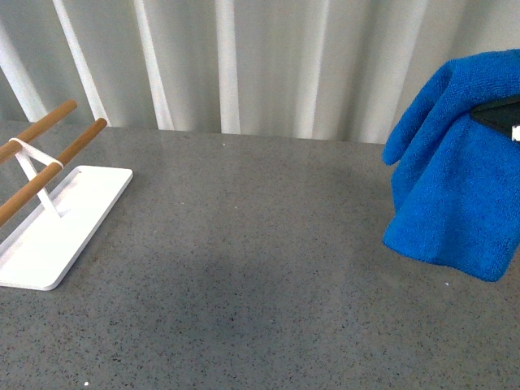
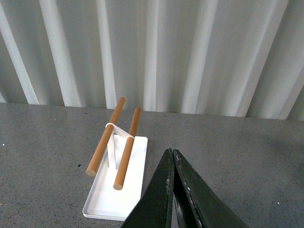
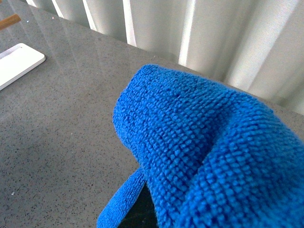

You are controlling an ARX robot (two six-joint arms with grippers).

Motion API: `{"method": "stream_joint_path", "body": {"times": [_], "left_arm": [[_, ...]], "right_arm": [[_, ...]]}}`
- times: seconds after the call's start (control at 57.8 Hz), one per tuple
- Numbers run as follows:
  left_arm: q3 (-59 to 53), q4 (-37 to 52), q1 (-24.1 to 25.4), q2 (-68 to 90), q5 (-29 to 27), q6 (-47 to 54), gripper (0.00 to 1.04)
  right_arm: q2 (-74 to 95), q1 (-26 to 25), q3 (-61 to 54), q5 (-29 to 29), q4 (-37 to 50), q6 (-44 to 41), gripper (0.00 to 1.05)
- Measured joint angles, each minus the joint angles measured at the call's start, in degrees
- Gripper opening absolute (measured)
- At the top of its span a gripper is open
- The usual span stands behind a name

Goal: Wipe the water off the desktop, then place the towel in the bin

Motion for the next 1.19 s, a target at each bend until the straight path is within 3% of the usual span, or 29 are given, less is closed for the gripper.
{"method": "stream_joint_path", "body": {"times": [0.398,0.502,0.71,1.004,1.194], "left_arm": [[0.0,-7.5,0.0,-7.5,0.0,0.0,0.04],[0.0,-17.0,0.0,-15.6,0.0,0.0,0.04],[0.0,-17.5,0.0,-17.1,0.0,0.0,0.04],[0.0,-17.5,0.0,-17.2,0.0,0.0,0.57],[0.0,-17.5,0.0,-17.2,0.0,0.0,0.88]], "right_arm": [[-0.5,1.7,0.0,1.6,-2.0,-0.5,0.04],[-0.5,2.0,0.1,1.8,-2.2,-0.7,0.04],[-0.3,2.0,1.2,3.4,-4.4,-0.5,0.04],[11.5,-0.3,14.1,9.7,-24.2,5.6,0.04],[19.8,-0.5,18.3,11.7,-27.8,7.0,0.04]]}}
